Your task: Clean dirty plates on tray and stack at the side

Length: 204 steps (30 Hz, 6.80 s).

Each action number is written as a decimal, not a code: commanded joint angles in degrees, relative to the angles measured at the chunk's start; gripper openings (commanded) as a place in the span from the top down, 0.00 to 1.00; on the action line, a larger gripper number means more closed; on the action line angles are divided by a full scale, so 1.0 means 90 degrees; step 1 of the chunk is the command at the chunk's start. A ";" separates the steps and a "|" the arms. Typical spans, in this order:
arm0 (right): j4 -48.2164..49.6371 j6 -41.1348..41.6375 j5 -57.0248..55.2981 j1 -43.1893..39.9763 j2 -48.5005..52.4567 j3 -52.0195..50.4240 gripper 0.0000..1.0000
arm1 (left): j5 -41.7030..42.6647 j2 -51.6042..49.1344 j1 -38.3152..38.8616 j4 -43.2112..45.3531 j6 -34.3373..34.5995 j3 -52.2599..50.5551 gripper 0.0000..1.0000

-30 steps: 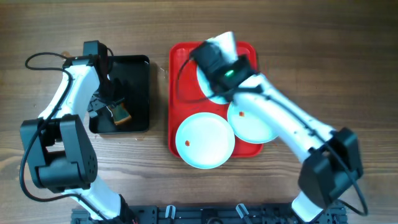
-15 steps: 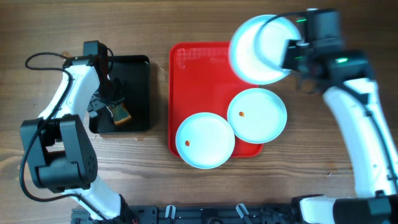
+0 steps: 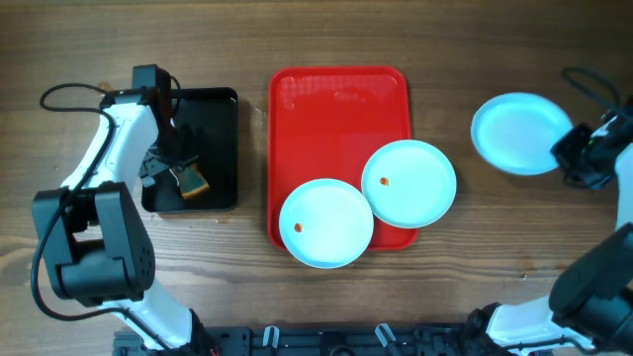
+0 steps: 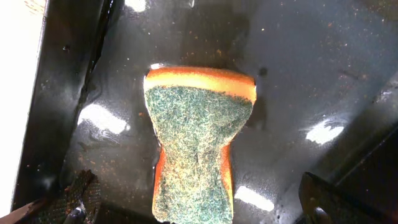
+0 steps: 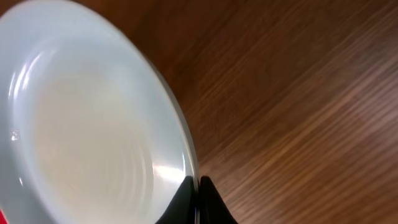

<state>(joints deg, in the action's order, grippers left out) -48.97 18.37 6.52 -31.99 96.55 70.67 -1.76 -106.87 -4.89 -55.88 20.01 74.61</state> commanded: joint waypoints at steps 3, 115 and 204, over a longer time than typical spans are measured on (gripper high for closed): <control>0.0665 -0.0041 0.0330 0.0022 0.0087 -0.0486 0.94 | 0.0027 0.0029 -0.0017 -0.0002 -0.0034 -0.0036 0.00; 0.1027 -0.0141 0.0612 0.5190 -0.1991 -0.0840 0.54 | 0.0452 0.0580 0.0267 0.0376 -0.0318 -0.0240 0.56; 0.1005 -0.0017 0.0614 0.5190 -0.1991 -0.0840 0.53 | -0.0097 0.0695 0.0478 0.2251 -0.1129 -0.1836 0.75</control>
<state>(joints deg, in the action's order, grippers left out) -39.88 17.76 11.20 14.55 79.05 62.00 -1.04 -100.36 -0.73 -36.62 10.09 58.33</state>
